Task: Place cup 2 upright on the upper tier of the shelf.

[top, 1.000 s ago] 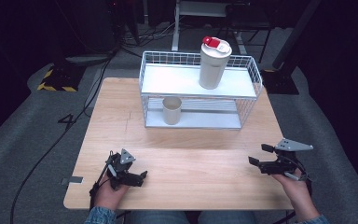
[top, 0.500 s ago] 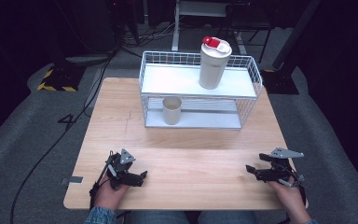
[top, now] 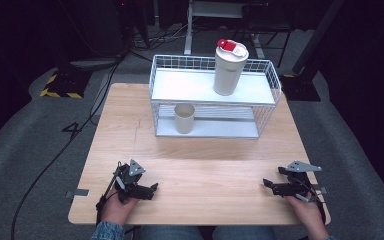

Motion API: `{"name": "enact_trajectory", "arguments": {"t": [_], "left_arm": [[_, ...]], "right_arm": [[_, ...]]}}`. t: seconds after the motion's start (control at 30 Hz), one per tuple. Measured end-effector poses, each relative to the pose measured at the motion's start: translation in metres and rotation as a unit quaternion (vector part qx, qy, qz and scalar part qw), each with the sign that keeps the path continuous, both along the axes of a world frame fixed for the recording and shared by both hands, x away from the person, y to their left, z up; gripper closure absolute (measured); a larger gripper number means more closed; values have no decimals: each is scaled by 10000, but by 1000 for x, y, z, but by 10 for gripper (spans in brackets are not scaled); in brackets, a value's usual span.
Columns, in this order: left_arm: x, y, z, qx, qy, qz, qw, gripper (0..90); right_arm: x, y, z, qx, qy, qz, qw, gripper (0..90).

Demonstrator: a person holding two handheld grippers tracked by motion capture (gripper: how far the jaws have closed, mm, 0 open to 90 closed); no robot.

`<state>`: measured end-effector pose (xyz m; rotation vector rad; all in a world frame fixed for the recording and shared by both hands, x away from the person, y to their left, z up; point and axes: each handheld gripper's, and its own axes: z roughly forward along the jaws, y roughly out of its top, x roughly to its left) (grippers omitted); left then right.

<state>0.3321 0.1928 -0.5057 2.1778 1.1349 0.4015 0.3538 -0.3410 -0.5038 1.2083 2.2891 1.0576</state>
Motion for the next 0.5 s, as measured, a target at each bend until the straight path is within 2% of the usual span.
{"name": "enact_trajectory", "arguments": {"t": [0.07, 0.17, 0.5], "left_arm": [[0, 0, 0, -2, 1, 0, 10000, 2], [0, 0, 0, -1, 2, -2, 10000, 2], [3, 5, 0, 4, 9, -54, 10000, 3]], "right_arm": [[0, 0, 0, -45, 22, -10, 10000, 145], [0, 3, -1, -258, -52, -26, 9997, 143], [1, 3, -1, -263, -22, -99, 9996, 119]]}}
